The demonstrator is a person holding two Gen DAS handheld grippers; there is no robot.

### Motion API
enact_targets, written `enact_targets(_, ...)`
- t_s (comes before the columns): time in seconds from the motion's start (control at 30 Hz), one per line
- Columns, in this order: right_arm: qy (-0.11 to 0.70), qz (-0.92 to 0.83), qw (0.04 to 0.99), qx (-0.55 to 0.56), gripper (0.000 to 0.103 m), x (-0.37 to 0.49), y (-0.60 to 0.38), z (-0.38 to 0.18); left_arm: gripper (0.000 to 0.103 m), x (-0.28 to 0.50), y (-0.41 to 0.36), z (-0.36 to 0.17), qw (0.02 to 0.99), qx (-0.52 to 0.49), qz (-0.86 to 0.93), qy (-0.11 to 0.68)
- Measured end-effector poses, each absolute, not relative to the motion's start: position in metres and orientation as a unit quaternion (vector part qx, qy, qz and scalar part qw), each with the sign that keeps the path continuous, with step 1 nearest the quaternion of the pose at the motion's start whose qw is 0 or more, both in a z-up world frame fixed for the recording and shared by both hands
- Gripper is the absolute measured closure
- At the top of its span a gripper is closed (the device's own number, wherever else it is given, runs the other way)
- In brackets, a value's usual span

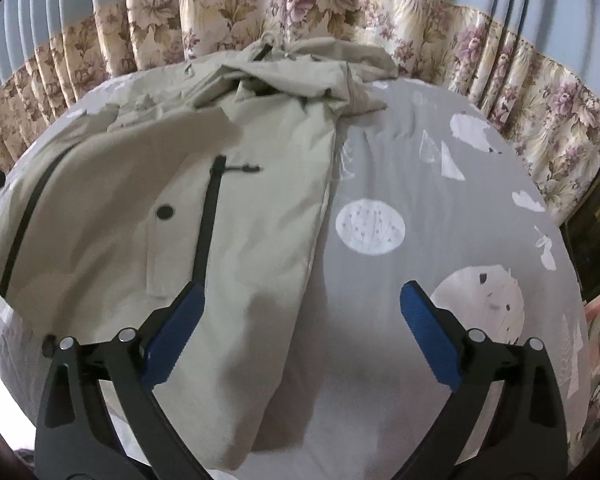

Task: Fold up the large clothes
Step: 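Grasp the beige coat's hem edge with the right gripper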

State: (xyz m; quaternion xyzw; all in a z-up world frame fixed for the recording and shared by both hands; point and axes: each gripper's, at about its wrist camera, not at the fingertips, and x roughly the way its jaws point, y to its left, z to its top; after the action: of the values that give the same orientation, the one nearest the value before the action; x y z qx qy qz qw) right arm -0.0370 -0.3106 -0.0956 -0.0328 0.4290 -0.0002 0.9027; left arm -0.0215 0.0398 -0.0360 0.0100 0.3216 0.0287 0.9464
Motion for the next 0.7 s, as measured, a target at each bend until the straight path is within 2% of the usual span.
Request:
enact_targets(0.07,0.435,0.002,0.900,-0.030,0.015,-0.039,-0.310,-0.100,0.002,-0.023,0.043,-0.038,0.945,0.011,0.034,0.324)
enact_targets(0.27,0.454,0.025,0.890,-0.019,0.018,-0.043,-0.301,-0.113,0.002,-0.028,0.048,-0.042,0.941,0.007,0.040,0.335)
enact_targets(0.53,0.464,0.051,0.885,0.002,0.049,-0.045,-0.292,-0.115,0.002,-0.038,0.040,-0.046,0.941,0.008,0.029,0.337)
enact_targets(0.63,0.458,0.065,0.886,0.001,0.072,-0.046,-0.289,-0.113,0.002,-0.038,0.035,-0.046,0.940,0.011,0.023,0.340)
enact_targets(0.67,0.454,0.071,0.888,0.003,0.091,-0.047,-0.290,-0.111,0.002,-0.038,0.034,-0.046,0.940,0.010,0.021,0.341)
enact_targets(0.7,0.450,0.079,0.889,0.006,0.096,-0.047,-0.290,-0.109,0.002,-0.039,0.032,-0.046,0.940,0.010,0.020,0.341)
